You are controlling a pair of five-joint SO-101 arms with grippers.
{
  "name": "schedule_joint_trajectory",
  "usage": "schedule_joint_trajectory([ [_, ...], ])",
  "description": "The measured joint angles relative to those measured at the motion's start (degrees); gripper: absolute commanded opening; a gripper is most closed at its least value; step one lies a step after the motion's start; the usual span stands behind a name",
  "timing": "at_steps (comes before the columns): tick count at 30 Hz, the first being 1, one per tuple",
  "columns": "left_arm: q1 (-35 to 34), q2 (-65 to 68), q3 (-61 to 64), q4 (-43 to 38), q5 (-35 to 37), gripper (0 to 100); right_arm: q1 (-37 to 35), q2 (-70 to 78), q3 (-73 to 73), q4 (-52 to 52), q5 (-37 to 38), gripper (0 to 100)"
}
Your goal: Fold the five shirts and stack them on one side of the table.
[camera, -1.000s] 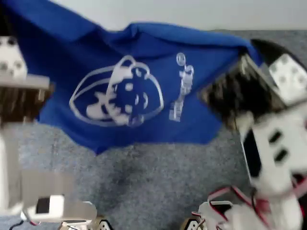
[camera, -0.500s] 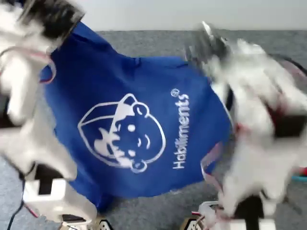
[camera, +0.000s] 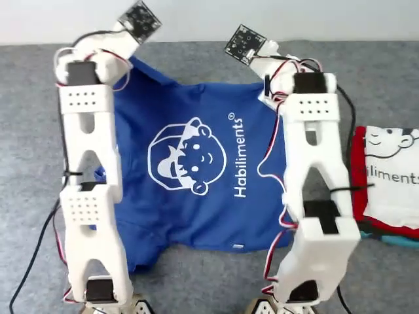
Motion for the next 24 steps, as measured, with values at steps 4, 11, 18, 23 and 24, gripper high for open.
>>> schedule_joint_trajectory([
  [4,0.3,5.0,-4.7,-6.9,0.0,2,0.2,3.5,0.0,-11.0,0.0,1.1],
  [11,0.1,6.9,-10.4,-14.4,0.0,2,1.1,4.0,0.0,-24.8,0.0,1.1],
  [18,0.1,6.9,-10.7,-12.4,-3.3,2,1.2,4.0,0.4,-25.7,0.0,1.1],
  [23,0.1,6.9,-17.1,0.9,-5.0,2,1.4,4.0,0.4,-17.3,1.8,1.1],
  [24,0.1,6.9,-18.9,4.7,-5.0,2,1.4,4.0,0.4,-15.2,2.5,1.1],
])
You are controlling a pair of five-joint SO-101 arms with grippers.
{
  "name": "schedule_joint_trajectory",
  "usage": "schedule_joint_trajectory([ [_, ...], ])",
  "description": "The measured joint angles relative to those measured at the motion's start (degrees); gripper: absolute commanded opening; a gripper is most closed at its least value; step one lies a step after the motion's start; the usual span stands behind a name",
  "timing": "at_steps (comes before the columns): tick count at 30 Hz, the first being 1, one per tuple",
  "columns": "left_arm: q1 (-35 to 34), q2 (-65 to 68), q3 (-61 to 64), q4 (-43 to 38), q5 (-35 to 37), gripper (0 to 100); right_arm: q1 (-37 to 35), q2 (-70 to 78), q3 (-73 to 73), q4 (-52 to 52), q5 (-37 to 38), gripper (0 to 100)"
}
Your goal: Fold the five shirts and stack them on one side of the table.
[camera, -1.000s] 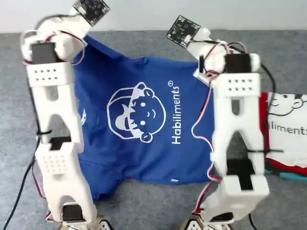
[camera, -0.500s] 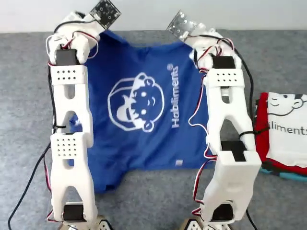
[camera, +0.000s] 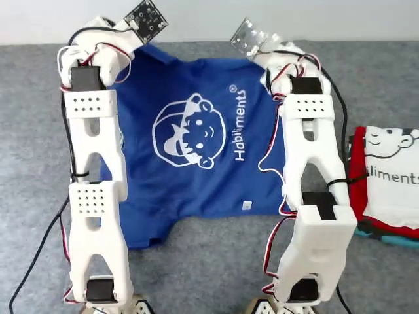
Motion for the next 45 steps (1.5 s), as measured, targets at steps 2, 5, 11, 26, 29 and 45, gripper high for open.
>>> schedule_joint_trajectory([
  [2,0.0,0.0,-3.7,7.9,0.0,2,0.3,0.0,0.0,4.3,0.6,1.1],
  [5,-0.3,-0.2,-5.4,19.5,0.0,2,1.1,0.0,0.0,10.5,0.9,1.1],
  [11,-3.8,-5.2,-1.8,24.0,2.6,2,1.9,0.0,0.0,23.0,0.9,1.1],
  [26,-3.9,-53.3,71.1,24.1,-2.5,2,1.8,-1.9,0.0,45.0,3.7,1.1],
  [29,-3.6,-63.3,86.4,24.1,-2.8,2,1.8,-1.9,0.0,49.4,4.0,1.1],
  [45,-3.7,-86.9,123.8,23.7,-4.4,2,4.4,-7.7,7.2,57.0,7.3,1.1],
])
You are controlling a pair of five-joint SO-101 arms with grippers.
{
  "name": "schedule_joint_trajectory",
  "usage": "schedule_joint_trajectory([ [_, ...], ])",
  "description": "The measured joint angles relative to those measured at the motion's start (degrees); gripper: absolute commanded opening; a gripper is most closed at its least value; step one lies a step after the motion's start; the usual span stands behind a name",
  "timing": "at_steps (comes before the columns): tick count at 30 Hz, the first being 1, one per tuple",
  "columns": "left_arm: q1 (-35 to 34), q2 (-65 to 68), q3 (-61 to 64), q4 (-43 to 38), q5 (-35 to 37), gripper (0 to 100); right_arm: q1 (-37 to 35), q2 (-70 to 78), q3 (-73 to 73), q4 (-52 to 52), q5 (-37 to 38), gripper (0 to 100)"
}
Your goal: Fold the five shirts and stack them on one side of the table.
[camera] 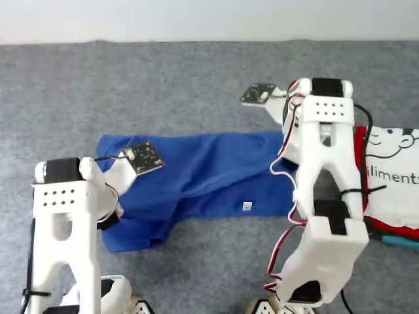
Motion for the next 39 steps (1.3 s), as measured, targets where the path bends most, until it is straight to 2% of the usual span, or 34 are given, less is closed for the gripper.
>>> schedule_joint_trajectory([
  [7,-2.5,0.0,0.4,-1.4,0.0,2,0.0,-5.7,10.7,0.0,0.5,1.1],
  [16,-3.5,0.0,0.7,-1.1,0.0,2,0.0,-6.1,12.2,0.0,0.5,2.0],
  [18,-3.5,0.0,0.7,-1.1,0.0,3,0.0,-6.1,12.2,0.0,0.5,6.5],
  [22,-3.5,-0.2,0.7,-0.5,0.0,11,0.0,-6.1,12.2,0.0,-0.8,24.1],
  [24,-3.5,-0.2,0.7,-0.2,0.0,11,0.0,-6.5,12.3,0.0,-2.8,27.8],
  [34,-7.4,-0.4,-8.6,0.0,0.0,11,0.1,-16.3,12.3,0.0,-5.5,27.0],
  [36,-8.7,-0.4,-12.0,0.0,0.0,10,0.0,-16.6,12.3,0.0,-5.7,21.5],
  [39,-8.9,-0.4,-15.2,-0.9,3.0,4,-0.1,-16.6,12.3,-1.1,-6.9,6.4],
])
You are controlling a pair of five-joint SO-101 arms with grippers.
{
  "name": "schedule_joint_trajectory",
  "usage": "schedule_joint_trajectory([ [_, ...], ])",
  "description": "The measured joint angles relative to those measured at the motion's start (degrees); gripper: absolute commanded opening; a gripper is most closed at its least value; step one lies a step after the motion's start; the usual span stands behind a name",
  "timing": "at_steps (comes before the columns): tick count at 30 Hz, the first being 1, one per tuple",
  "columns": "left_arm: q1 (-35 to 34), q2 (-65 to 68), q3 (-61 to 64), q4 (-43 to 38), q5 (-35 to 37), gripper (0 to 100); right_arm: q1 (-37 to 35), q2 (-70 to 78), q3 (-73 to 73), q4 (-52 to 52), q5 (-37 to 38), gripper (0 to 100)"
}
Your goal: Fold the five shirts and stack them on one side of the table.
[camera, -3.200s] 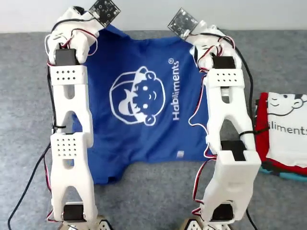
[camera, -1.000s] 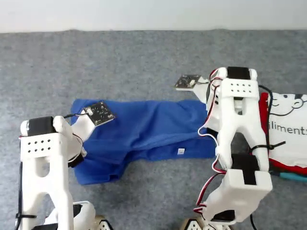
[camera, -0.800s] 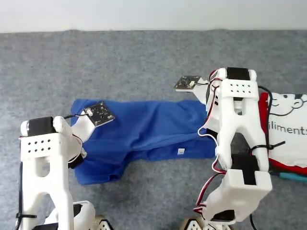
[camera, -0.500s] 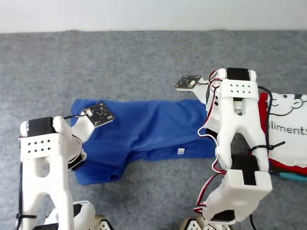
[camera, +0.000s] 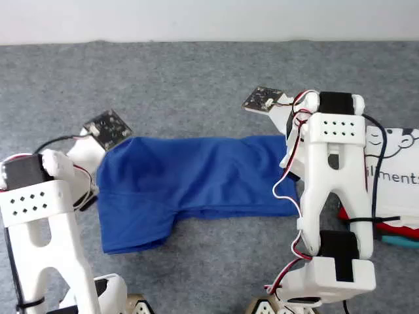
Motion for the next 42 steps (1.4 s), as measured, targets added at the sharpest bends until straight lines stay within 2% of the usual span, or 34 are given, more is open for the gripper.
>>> schedule_joint_trajectory([
  [2,0.1,0.0,-0.3,-4.0,5.3,1,-0.8,0.2,0.0,-3.5,-3.1,0.4],
  [4,0.0,0.3,0.4,-8.3,10.8,2,-2.0,1.4,0.0,-7.6,-6.9,2.7],
  [9,0.5,8.1,3.0,-16.9,22.0,2,-4.3,6.9,0.0,-16.3,-15.8,0.9],
  [16,5.3,23.4,0.8,-24.3,30.9,2,-5.3,14.1,0.0,-26.8,-23.6,0.9],
  [21,7.8,32.2,-6.3,-24.7,32.1,2,-5.3,17.8,0.0,-32.6,-24.2,0.9],
  [31,7.7,54.0,-24.4,-24.9,32.9,2,-5.4,25.9,0.0,-40.8,-24.2,0.9],
  [42,2.4,66.2,-38.2,-19.4,32.9,1,-0.7,30.1,-0.2,-41.0,-24.4,0.9],
])
